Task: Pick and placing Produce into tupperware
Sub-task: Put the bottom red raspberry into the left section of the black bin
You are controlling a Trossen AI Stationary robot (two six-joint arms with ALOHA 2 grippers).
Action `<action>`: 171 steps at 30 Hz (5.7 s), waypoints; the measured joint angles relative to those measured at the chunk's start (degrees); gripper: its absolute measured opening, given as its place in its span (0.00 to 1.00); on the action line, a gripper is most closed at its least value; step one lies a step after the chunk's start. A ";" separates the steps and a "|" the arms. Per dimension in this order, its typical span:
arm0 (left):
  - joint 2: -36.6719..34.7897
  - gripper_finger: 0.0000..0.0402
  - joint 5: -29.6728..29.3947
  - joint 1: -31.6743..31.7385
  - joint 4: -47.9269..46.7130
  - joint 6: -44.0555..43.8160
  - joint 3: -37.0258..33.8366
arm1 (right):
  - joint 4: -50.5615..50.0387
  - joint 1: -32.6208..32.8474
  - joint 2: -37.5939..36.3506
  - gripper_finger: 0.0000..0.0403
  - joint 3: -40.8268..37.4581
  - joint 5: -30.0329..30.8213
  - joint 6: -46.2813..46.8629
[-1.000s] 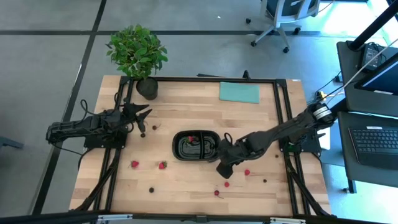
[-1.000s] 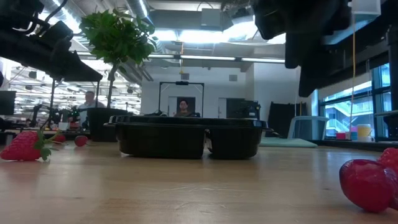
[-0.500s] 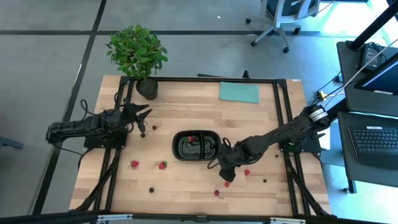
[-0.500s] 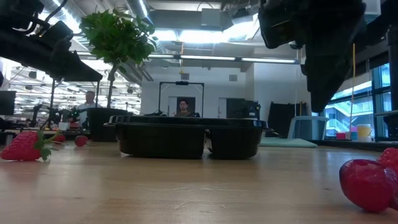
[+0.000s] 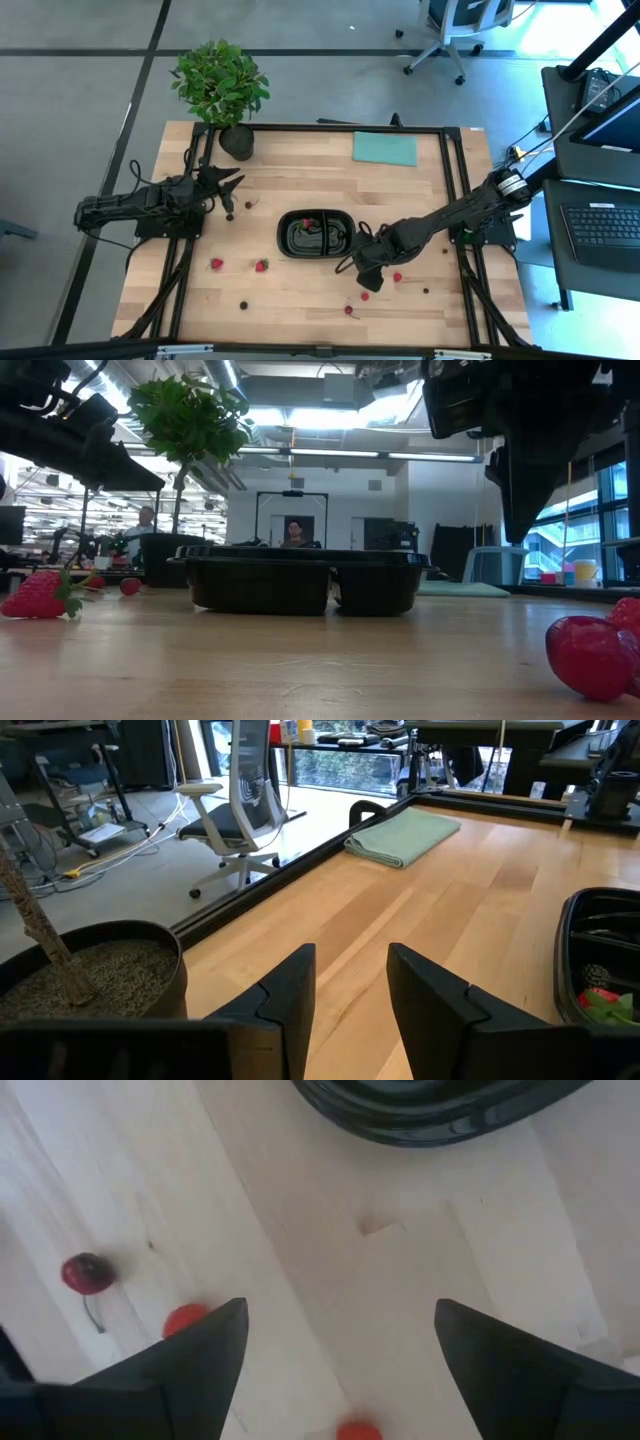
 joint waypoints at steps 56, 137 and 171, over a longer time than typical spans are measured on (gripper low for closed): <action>0.00 0.30 -0.01 0.02 -1.15 -0.28 0.00 | 1.33 9.25 15.23 0.80 11.01 -1.97 14.85; 0.00 0.30 0.00 0.02 -1.81 -0.31 0.00 | -1.37 10.21 20.23 0.23 12.02 0.37 16.10; 0.00 0.30 -0.02 0.02 -1.78 -0.31 0.00 | 8.66 -11.90 29.87 0.23 32.34 10.11 -24.39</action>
